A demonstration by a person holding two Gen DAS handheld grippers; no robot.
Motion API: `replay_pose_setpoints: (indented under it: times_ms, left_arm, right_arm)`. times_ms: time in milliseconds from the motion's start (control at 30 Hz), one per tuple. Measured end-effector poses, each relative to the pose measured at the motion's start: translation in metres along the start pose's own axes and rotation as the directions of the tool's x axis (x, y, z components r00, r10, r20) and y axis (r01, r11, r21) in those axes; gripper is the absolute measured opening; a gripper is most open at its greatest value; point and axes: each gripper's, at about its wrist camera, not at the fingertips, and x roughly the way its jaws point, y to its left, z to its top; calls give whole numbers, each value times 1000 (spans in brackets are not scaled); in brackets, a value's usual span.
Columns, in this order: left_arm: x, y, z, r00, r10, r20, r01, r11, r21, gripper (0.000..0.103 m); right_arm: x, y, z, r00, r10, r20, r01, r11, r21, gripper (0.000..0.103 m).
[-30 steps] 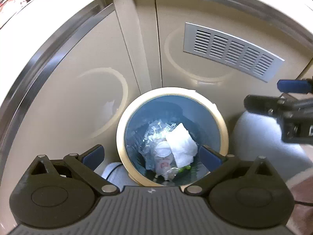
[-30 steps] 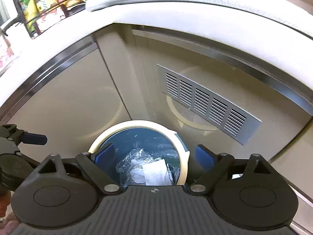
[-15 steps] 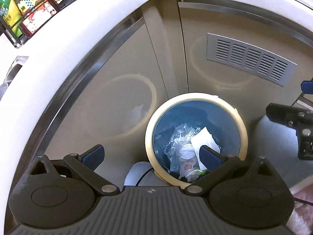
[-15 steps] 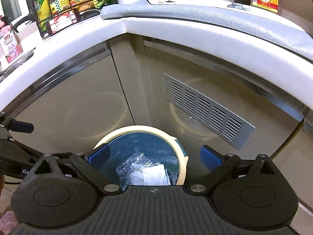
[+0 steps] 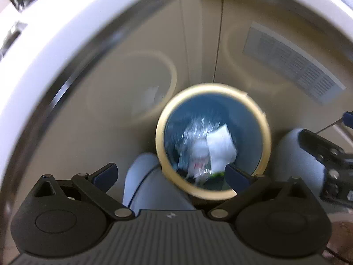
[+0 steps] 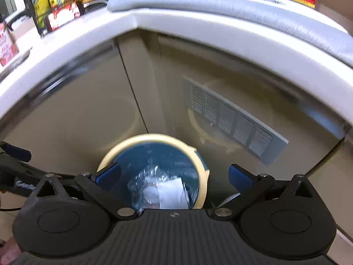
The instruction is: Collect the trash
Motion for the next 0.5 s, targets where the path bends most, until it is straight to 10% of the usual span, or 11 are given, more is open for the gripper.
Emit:
replay_pose_setpoints:
  times_ms: [500]
  left_arm:
    - [45,-4,3,1000,-15,-15,15,1000,23,103]
  right_arm:
    - [42,15,-7,992,-56,-114,50,998,-49,103]
